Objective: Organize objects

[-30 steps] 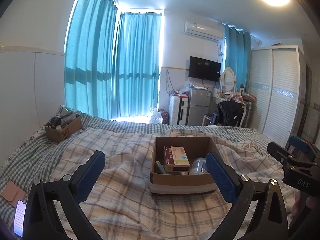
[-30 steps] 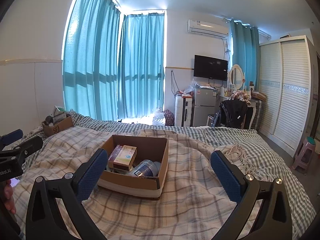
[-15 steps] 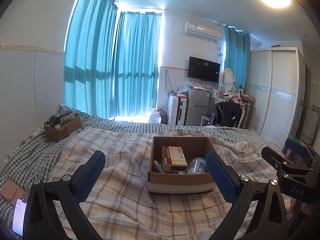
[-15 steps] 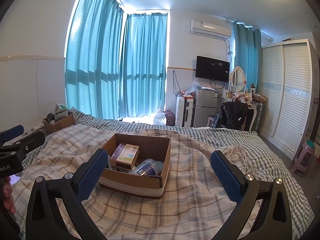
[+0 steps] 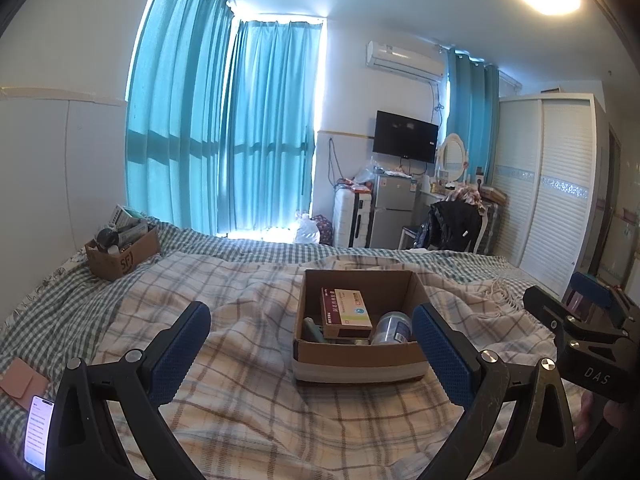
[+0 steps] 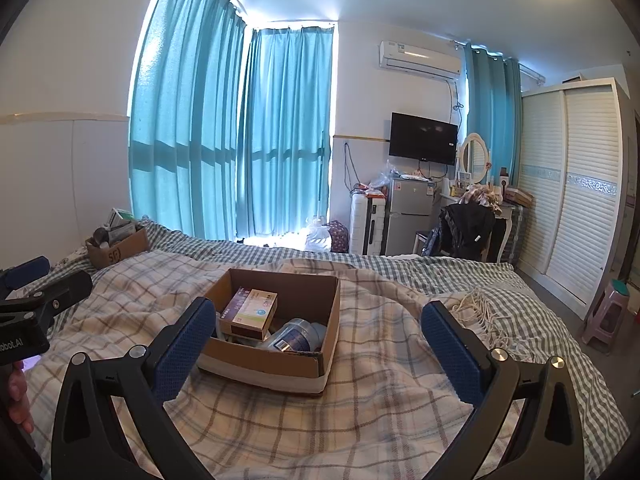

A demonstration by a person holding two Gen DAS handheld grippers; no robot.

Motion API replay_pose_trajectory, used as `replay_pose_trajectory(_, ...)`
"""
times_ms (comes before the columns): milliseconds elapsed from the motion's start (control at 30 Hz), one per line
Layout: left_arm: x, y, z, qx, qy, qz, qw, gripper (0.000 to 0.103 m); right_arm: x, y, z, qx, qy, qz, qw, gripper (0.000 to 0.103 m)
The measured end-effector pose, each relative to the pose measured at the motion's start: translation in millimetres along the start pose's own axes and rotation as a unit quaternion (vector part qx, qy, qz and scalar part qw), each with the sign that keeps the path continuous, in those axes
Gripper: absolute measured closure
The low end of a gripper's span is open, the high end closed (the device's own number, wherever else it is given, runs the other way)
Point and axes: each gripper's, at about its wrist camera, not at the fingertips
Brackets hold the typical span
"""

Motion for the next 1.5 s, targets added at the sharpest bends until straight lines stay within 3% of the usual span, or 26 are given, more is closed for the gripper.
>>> replay_pose_trajectory(1500,5.2,4.8,2.5,-0.010,-0.002,0.013,0.9999,0.000,-5.7,-2.3,-0.7,-0.004,-0.003,-0.003,1.000,0.000)
Point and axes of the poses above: each gripper's, at about its wrist camera, not at the fingertips, and z roughly the way its jaws point, x to its right, y to its underside, and after that the axes turned 7 degrees about -y, right-handed
